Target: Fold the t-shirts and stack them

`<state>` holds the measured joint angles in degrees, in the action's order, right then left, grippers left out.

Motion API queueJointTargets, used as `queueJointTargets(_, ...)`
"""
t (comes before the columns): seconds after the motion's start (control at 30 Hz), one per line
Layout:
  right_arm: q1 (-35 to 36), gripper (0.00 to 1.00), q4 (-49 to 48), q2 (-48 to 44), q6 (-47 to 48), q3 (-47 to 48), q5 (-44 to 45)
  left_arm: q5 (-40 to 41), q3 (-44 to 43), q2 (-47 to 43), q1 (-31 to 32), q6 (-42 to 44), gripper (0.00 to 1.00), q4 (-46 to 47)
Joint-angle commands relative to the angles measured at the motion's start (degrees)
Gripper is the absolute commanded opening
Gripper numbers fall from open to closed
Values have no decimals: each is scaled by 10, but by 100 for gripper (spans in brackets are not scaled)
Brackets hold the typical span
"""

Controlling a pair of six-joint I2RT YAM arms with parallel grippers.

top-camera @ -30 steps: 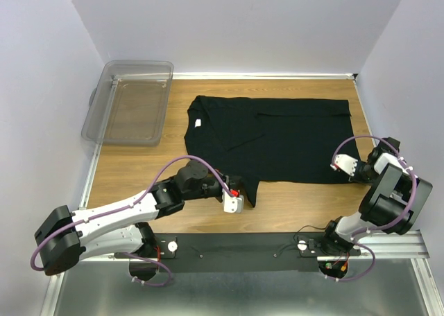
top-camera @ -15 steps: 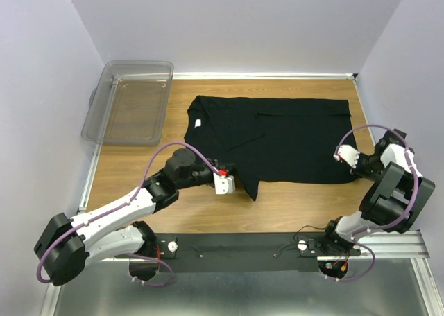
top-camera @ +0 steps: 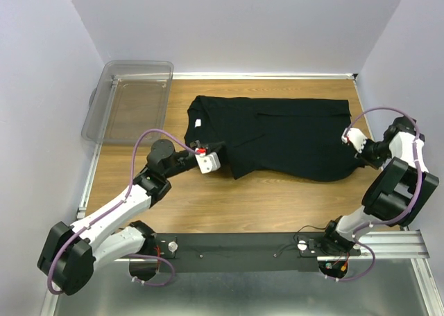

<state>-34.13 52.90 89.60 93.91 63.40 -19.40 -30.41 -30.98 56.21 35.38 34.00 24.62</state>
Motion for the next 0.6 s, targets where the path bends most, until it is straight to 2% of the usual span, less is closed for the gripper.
queueJointTargets(0.0, -5, 1, 16, 28, -36, 42, -33, -18, 0, 17, -30, -44, 0, 72)
queueJointTargets(0.2, -8, 1, 11, 67, -66, 76, -47, -13, -5, 45, -81, -86, 0, 116)
queueJointTargets(0.57, -9, 1, 7, 153, -163, 177, -87, 14, -57, 137, -122, -107, 0, 129)
